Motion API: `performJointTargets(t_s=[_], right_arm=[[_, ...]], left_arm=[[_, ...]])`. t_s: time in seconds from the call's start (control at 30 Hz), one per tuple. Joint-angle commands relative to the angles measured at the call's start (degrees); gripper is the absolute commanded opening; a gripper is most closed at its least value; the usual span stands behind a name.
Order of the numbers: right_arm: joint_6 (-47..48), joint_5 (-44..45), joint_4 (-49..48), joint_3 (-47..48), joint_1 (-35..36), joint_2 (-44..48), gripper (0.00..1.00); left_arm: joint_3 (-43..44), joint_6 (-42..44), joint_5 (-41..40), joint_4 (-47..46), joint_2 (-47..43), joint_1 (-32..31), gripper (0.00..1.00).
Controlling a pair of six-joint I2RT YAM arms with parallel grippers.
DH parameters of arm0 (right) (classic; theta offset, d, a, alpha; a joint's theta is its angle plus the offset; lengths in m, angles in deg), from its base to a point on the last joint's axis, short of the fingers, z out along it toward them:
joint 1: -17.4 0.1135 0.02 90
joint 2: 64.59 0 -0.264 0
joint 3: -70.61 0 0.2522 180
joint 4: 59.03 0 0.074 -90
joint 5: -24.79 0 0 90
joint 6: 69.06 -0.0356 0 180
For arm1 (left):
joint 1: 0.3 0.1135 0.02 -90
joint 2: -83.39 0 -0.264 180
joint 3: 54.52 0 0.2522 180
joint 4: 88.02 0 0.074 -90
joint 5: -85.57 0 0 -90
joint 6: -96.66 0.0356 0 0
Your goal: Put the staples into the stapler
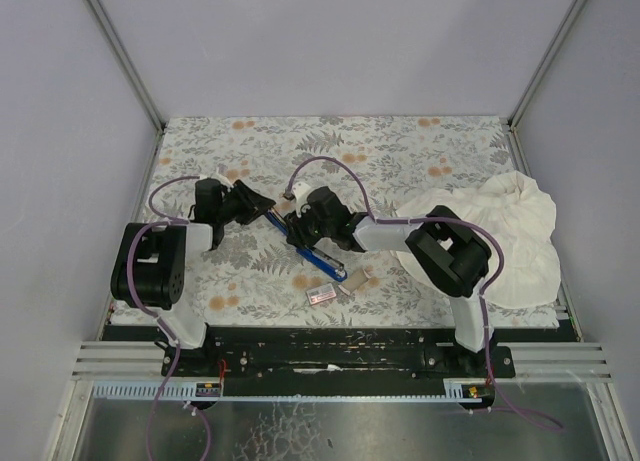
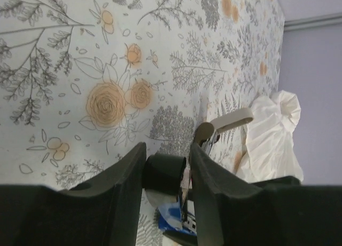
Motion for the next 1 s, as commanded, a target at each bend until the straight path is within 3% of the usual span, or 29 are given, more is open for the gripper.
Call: performJointTargets(t_s=[0.0,0.07,0.17,0.37,0.53,0.73,0.97], right_arm=[[-1.5,3.03,-1.98,1.45,0.14,6.85,0.6],[-3.6,5.01,-0.44,0.69,-0.38,9.15,0.69],[-9.73,8.47,4.51,-0.9,-2.26,13.9,0.74],[-28.36,10.32,14.5,-11.36,-8.42,26.73,0.74],[-35.08,7.49,16.72,-20.56,-9.09,33.17,0.69],[-40.6,5.16,13.07,-27.87,-9.09,34.46,0.65],[-41.46,3.39,7.85,-29.32,-9.09,29.6,0.58]], left_arm=[[-1.45,4.31,1.23,-4.03,-3.72,-1.84,0.1],[-1.5,6.76,-0.99,-1.96,-5.6,-3.31,0.08],[-1.86,10.89,-6.83,1.51,-9.33,-5.76,0.08],[-3.26,15.49,-18.81,5.57,-16.96,-10.31,0.06],[-3.08,20.71,-29.38,9.82,-22.73,-16.75,0.06],[-0.81,25.45,-38.05,16.25,-25.74,-23.98,0.06],[1.29,28.35,-43.31,21.19,-25.68,-29.39,0.06]])
